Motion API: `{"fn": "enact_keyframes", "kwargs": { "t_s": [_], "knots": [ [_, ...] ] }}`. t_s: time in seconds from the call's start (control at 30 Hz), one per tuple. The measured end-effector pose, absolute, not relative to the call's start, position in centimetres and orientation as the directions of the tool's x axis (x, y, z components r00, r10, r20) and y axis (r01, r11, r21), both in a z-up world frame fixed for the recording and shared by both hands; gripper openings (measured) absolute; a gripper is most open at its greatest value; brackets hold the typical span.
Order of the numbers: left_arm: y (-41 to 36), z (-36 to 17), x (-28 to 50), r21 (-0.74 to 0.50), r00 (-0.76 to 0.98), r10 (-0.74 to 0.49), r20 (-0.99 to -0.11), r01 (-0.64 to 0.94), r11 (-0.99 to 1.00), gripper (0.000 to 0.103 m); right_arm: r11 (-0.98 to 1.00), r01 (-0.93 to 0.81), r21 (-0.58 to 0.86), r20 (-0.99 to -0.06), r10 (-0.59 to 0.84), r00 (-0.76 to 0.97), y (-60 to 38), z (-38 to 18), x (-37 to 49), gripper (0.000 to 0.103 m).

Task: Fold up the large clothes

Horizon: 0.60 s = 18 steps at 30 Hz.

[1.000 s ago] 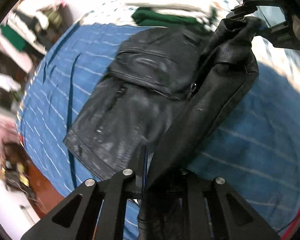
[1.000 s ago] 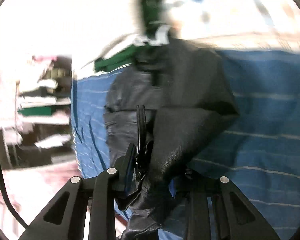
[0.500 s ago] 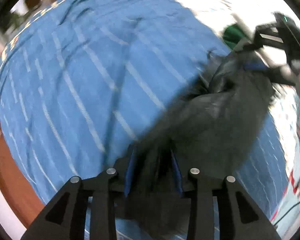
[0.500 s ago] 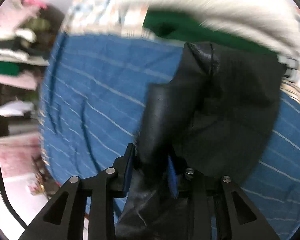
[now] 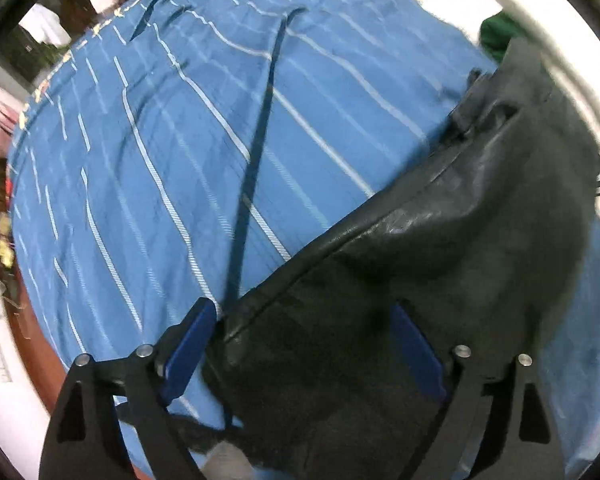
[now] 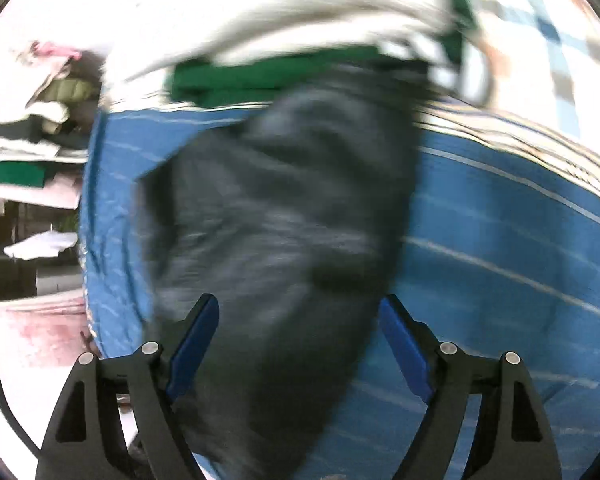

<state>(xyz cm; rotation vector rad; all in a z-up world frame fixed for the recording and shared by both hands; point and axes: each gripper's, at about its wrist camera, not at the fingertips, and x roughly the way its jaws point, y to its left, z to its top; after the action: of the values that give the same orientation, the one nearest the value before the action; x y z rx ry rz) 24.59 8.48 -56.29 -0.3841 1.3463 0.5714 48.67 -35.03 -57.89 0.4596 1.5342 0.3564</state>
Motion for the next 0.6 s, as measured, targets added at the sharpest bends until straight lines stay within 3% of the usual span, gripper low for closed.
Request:
{"fn": "enact_keyframes", "kwargs": {
  "t_s": [0.1,0.17,0.4,0.43,0.47,0.6],
  "knots": [
    [8.2,-57.9,24.9,0.094,0.106,0.191,-0.976,-0.585,0.806,0.094,0.826,0.065,0.560,-0.827,0.561,-0.013,-37.7,-62.1,50.3,0.084],
    [8.3,-58.2,24.7,0.090,0.124,0.201,-0.972,-0.593,0.800,0.103,0.778,0.067,0.624,-0.779,0.627,-0.021,-38.1,-64.5,51.6,0.084],
    [9.9,-59.8,23.7,-0.058,0.265,0.134,-0.955,-0.609,0.791,0.103,0.635,0.063,0.770,-0.638,0.766,0.072,-37.3,-66.7,55.1,0.084],
    [9.8,-60.0,23.6,-0.062,0.263,0.129,-0.956,-0.611,0.789,0.103,0.645,0.050,0.763,-0.647,0.759,0.073,-36.9,-66.6,55.2,0.070],
    [9.9,-60.1,23.7,-0.062,0.251,0.118,-0.961,-0.610,0.790,0.103,0.661,0.041,0.749,-0.662,0.746,0.073,-36.8,-66.5,55.1,0.043],
    [10.3,-59.0,25.1,-0.015,0.177,0.116,-0.977,-0.602,0.798,0.103,0.616,0.096,0.782,-0.624,0.773,0.114,-38.9,-65.5,53.3,0.027]
  ]
}}
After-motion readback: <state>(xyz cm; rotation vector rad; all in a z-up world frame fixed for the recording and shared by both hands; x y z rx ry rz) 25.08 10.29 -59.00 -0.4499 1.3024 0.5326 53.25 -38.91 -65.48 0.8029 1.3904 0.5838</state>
